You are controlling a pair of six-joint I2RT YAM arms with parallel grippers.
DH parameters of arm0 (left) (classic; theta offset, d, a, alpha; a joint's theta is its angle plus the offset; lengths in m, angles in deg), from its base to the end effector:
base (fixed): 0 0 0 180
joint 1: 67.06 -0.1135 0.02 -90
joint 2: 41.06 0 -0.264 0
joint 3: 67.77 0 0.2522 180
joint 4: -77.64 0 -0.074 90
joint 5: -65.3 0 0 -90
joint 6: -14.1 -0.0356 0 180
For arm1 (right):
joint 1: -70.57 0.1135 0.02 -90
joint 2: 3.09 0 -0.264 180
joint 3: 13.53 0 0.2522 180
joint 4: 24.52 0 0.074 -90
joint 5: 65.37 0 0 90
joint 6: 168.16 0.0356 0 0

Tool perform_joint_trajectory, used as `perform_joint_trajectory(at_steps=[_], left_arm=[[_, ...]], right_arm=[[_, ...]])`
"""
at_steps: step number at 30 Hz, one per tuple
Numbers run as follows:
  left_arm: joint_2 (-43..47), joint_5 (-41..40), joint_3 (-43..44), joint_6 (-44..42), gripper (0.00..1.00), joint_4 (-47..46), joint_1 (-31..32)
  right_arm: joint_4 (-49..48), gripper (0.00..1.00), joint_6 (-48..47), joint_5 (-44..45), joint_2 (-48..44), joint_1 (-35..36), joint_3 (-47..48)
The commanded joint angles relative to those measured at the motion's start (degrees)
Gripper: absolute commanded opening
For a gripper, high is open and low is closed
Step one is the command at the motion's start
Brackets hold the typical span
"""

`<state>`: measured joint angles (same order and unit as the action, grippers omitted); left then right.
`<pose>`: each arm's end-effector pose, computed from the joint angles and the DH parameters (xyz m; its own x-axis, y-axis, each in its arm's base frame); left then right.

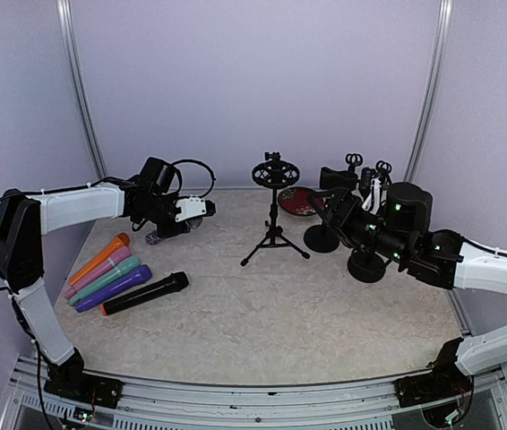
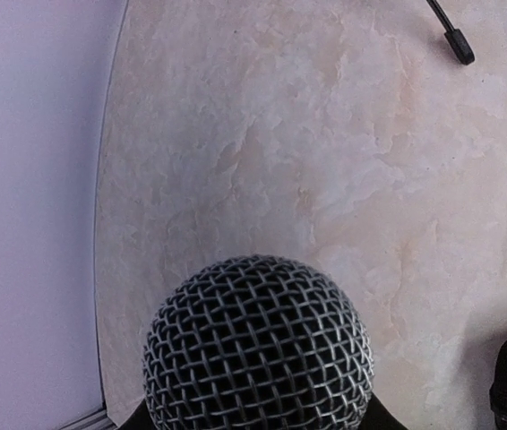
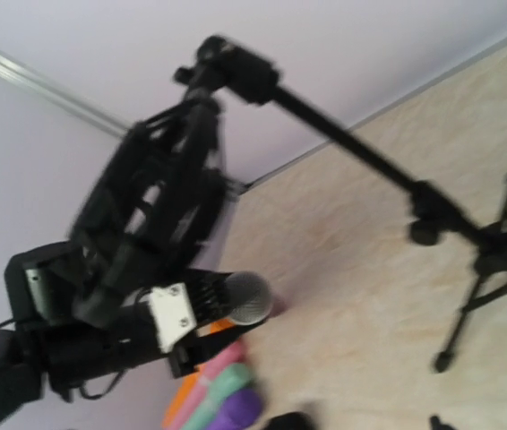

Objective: Remove the microphone from the stand
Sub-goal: Place the microphone at the center of the board, then move the microphone to the center of the board.

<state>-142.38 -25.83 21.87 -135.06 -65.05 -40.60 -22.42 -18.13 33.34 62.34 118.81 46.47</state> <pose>0.3501 -0.1735 0.2386 0.0262 0.9458 -0.3236 0.8025 0.1731 0.5710 0.1835 0.1975 0.3154 -0.5957 0.6185 -0.5124 -0.2428 0.4695 0.8489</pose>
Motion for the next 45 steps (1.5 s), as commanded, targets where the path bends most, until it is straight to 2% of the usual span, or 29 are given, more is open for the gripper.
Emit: perform_joint_trajectory(at_steps=[1, 7, 10, 17, 23, 28, 32, 34, 40, 45], left_arm=[[-1.87, -2.46, 0.67, -0.03, 0.32, -0.06, 0.42], [-3.97, -2.32, 0.30, 0.53, 0.51, 2.78, 0.40], [-4.89, -1.95, -0.26, 0.94, 0.57, 3.38, 0.40], [-6.73, -0.21, -0.66, 2.86, 0.60, 4.43, 1.30], [-5.53, 2.23, 0.90, 4.27, 0.63, 7.72, 1.25], [-5.78, 7.45, 4.11, 5.32, 0.64, 13.27, -0.89], [-6.05, 13.63, 10.34, 7.39, 0.64, 16.29, -4.51], [-6.98, 15.39, 13.87, 8.74, 0.64, 14.98, -6.34], [-16.96, 10.57, 26.69, 17.95, 0.63, 2.62, -9.12], [-30.19, 5.60, 39.75, 22.62, 0.60, 1.63, -8.92]], right_arm=[[3.25, 0.78, -4.20, 5.82, -2.70, 0.57, -4.46], [3.81, 0.68, -6.55, 8.61, 0.60, 0.60, -7.02], [2.78, 0.66, -7.46, 9.41, 3.57, 0.55, -7.04], [-3.61, 0.64, -9.70, 8.28, 12.48, 0.62, -4.49], [-7.66, 0.64, -12.46, 6.26, 21.72, 0.57, 2.18], [-8.94, 0.66, -14.26, 4.73, 29.35, 0.48, 9.13], [-10.75, 0.66, -12.73, 4.05, 31.17, 0.03, 9.68], [-11.33, 0.66, -11.82, 3.49, 31.10, -0.02, 8.97], [-11.60, 0.66, -10.19, 2.64, 28.34, -0.02, 5.28], [-11.47, 0.66, -9.53, 3.19, 24.03, 0.44, 1.43]])
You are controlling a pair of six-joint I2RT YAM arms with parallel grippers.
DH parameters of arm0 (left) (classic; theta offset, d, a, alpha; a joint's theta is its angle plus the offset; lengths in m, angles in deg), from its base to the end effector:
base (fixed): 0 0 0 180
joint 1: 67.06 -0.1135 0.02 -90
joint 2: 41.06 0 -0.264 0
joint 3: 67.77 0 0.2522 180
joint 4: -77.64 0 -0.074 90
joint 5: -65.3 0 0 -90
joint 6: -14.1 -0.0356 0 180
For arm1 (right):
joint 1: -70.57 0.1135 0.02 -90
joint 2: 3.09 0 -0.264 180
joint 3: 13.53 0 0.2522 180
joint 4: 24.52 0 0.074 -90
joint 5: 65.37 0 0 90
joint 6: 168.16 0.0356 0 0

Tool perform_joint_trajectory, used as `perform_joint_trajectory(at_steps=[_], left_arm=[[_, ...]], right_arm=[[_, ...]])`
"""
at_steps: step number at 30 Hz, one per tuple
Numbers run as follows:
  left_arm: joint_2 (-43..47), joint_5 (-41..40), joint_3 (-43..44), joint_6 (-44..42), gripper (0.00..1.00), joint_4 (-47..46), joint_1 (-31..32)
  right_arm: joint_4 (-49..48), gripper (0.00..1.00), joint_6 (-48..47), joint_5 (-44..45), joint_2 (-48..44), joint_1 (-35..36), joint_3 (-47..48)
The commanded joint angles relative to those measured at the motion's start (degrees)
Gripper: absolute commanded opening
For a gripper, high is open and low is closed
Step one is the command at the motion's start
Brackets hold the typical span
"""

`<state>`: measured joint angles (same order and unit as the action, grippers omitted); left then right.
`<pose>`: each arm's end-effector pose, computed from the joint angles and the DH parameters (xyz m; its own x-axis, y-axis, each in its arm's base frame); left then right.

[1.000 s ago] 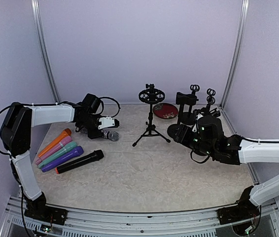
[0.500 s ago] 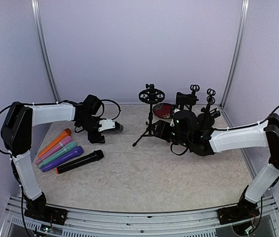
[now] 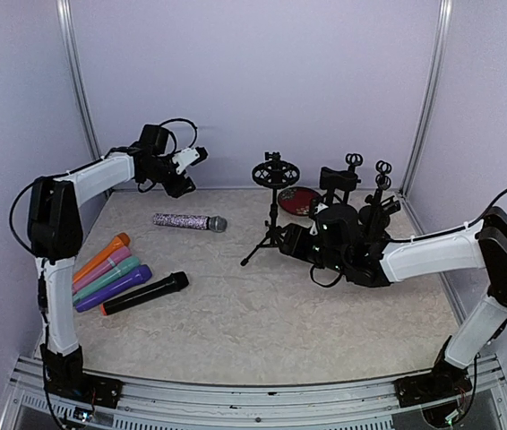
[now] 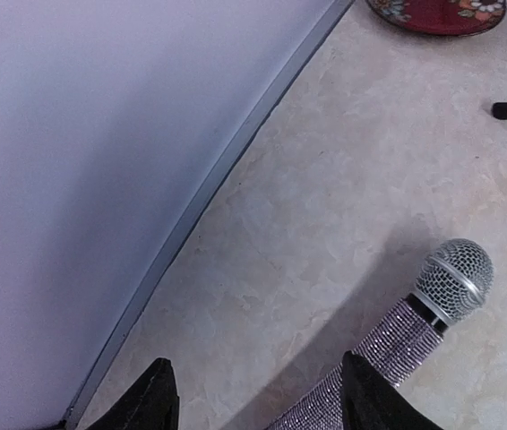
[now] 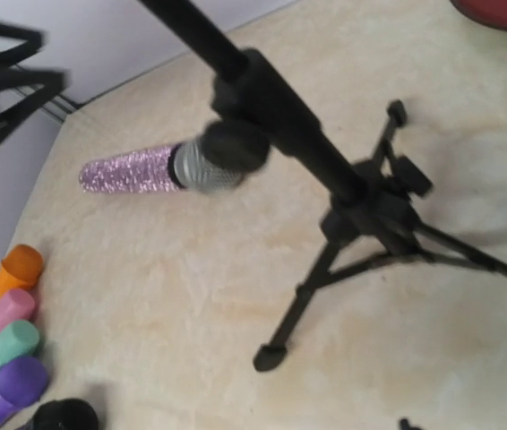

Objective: Remove the microphone from the stand
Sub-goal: Move the microphone to the center of the board.

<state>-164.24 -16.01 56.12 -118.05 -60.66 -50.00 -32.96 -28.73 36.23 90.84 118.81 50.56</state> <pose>0.4755 -0.1516 0.2660 -0.1971 0.7544 -0.6261 0.7166 0.5467 0.4331 0.2439 0.2624 0.2117 -0.6184 0.4246 -0.6613 -0.2095 0.7219 0.6595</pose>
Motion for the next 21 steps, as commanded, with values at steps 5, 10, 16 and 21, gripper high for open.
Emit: perform_joint_trajectory(at_steps=[5, 10, 16, 21], left_arm=[[-17.04, -9.96, 11.03, 3.44, 0.59, -3.33, 1.56], [-20.15, -11.09, 11.17, 2.17, 0.58, -1.18, 1.13], [-19.70, -10.24, 8.91, 0.75, 0.55, 4.12, -0.94], [-14.32, -7.44, 2.19, 0.71, 0.53, 6.82, -2.57]], right_arm=[[-0.12, 0.65, 1.39, 0.98, -8.26, 1.37, -5.43], [0.27, 0.65, 2.13, 1.09, -10.34, 1.96, -7.58], [0.58, 0.64, 2.50, 0.59, -12.46, 1.99, -8.98], [0.20, 0.64, 1.75, 0.71, -13.43, 1.99, -8.93]])
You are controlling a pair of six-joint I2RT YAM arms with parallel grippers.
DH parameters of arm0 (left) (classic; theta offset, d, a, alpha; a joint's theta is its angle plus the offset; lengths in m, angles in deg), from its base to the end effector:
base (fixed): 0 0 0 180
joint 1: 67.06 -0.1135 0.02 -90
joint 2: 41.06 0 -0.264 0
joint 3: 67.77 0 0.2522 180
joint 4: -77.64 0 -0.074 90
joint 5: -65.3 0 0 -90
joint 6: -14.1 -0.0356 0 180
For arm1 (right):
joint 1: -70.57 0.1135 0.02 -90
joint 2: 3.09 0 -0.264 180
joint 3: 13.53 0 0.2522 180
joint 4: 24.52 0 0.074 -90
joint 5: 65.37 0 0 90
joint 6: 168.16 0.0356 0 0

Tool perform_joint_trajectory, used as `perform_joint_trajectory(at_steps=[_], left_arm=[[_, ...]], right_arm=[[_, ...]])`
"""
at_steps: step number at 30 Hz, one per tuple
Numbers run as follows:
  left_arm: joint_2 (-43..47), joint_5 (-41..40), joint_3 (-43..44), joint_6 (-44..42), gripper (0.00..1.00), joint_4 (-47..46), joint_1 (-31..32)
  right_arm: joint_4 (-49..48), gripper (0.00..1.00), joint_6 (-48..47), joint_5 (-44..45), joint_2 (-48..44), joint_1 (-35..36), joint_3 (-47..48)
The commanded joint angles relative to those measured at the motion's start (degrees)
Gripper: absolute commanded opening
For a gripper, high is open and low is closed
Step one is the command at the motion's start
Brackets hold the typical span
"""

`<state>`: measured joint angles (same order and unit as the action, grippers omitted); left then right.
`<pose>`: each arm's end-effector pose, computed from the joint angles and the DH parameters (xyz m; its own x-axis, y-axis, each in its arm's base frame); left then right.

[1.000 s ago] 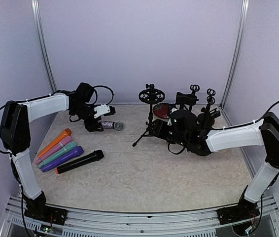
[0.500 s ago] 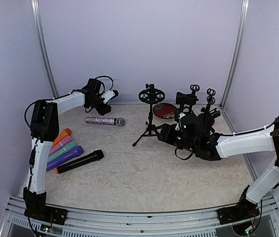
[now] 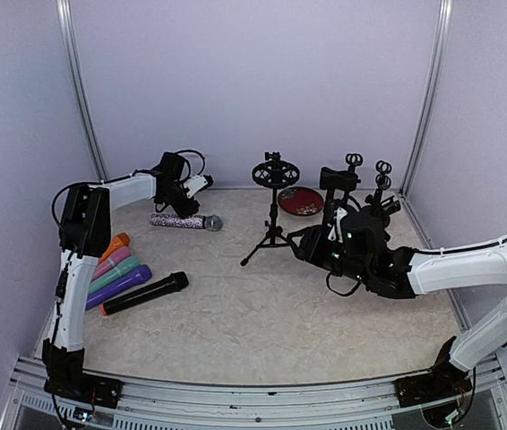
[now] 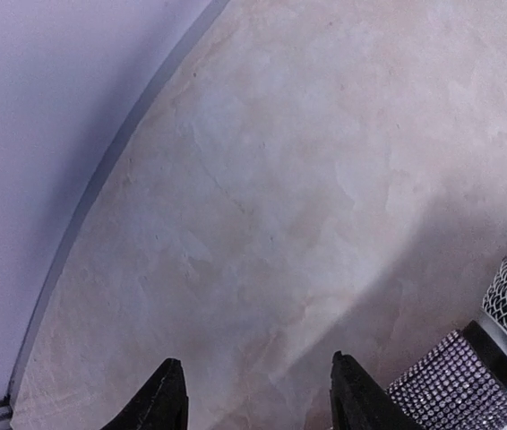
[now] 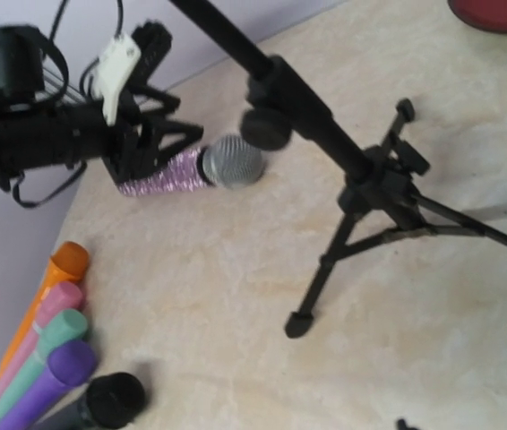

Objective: Remove the microphone from the stand
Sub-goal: Move the microphone to the center of the board.

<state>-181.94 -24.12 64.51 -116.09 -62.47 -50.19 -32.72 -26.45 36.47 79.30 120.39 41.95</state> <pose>0.5232 -0.1590 0.1603 -0.3560 0.7823 -0.5112 0.6890 0.5893 0.4219 0.2075 0.2344 0.2261 -0.6167 0.4603 -0.6386 -0.2232 0.6756 0.7026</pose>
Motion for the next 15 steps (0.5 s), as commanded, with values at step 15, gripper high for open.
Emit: perform_joint_trajectory(at_steps=[15], left_arm=[[20.33, 6.44, -22.47, -0.01, 0.53, 13.28, -3.70]], right_arm=[[-0.58, 0.66, -1.83, -0.10, 1.43, 0.34, 2.93]])
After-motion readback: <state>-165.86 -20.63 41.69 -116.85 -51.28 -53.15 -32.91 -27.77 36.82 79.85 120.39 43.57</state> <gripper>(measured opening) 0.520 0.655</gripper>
